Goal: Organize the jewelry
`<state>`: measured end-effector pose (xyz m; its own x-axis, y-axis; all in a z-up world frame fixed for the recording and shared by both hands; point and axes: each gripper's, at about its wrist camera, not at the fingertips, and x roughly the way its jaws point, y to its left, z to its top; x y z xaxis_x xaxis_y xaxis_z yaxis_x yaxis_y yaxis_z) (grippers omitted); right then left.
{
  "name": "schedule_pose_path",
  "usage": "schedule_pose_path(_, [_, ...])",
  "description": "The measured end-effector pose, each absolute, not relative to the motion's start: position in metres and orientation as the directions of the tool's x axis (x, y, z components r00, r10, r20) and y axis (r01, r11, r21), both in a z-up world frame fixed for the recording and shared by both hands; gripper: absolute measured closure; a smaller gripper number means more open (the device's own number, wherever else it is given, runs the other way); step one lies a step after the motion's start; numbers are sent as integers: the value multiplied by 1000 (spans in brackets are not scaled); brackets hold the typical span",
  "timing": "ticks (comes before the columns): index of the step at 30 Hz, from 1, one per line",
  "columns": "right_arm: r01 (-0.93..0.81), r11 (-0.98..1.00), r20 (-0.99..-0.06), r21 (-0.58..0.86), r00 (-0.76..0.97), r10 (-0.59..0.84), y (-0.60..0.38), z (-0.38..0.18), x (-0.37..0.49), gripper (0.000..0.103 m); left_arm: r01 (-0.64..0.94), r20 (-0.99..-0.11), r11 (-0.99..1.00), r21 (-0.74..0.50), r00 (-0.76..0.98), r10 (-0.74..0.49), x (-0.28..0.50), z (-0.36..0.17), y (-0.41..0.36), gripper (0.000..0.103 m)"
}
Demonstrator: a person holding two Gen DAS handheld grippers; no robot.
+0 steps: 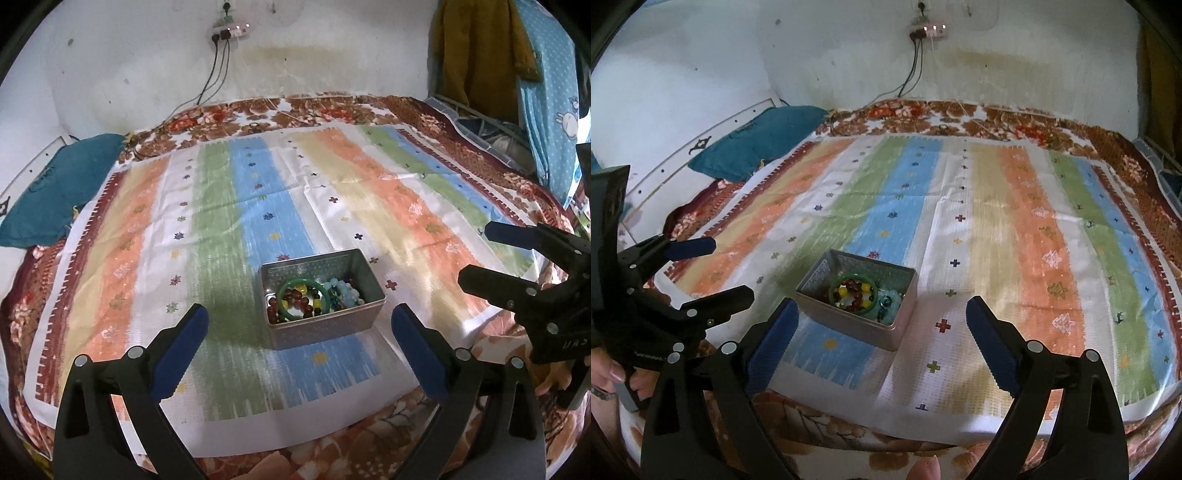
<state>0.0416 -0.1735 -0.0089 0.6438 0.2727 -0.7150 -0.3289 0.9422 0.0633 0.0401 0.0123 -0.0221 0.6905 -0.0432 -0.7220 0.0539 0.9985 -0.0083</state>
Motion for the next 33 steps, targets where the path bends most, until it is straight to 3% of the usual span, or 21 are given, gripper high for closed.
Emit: schedule_pose_path(33, [-339,937,-671,81,677,302,-178,-3,28,10,44,-674,998,33,739,-10,24,-14,3,6])
